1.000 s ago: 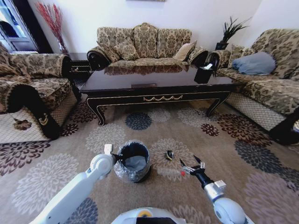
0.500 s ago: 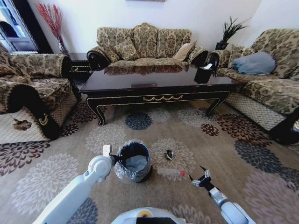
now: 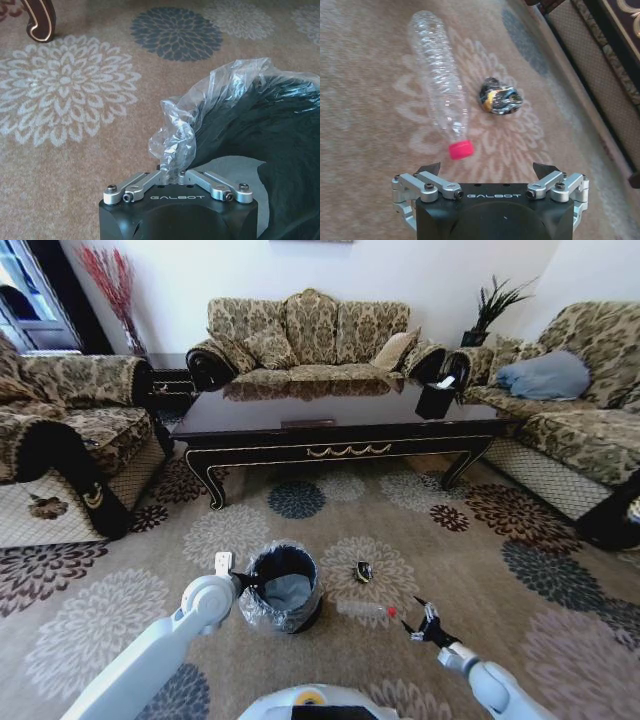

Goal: Move to the front of the table and pick up the trash from the floor, then place it into the trash bin.

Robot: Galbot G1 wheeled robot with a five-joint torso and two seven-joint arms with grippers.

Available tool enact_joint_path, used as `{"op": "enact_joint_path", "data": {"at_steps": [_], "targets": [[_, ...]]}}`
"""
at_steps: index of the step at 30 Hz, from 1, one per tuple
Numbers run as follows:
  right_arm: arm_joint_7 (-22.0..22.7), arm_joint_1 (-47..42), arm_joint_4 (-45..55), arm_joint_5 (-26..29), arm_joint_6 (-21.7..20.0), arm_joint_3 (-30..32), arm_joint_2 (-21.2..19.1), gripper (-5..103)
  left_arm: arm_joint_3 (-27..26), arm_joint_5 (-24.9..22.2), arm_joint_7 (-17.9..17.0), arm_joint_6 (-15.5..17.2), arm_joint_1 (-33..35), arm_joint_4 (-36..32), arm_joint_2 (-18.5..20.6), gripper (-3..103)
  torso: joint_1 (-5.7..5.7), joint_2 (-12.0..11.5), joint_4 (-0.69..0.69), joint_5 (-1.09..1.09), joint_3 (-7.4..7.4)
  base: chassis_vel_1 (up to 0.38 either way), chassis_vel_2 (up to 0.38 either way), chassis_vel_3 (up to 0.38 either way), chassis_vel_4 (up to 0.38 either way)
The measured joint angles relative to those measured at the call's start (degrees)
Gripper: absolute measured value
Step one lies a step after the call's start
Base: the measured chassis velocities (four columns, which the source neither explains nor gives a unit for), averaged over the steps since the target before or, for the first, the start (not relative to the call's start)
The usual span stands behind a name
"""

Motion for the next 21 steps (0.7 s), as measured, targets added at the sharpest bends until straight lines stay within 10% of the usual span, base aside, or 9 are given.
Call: {"op": "enact_joint_path", "data": {"at_steps": [21], "targets": [[-0.5, 7.8, -7.0, 5.6, -0.3, -6.7, 0.4, 100, -1.3, -1.7, -0.8, 0.0, 0.9, -0.3, 1.3, 2, 0.0, 0.0, 0.03, -0.01, 0.0, 0.0, 0.0, 0.0, 0.0]]}}
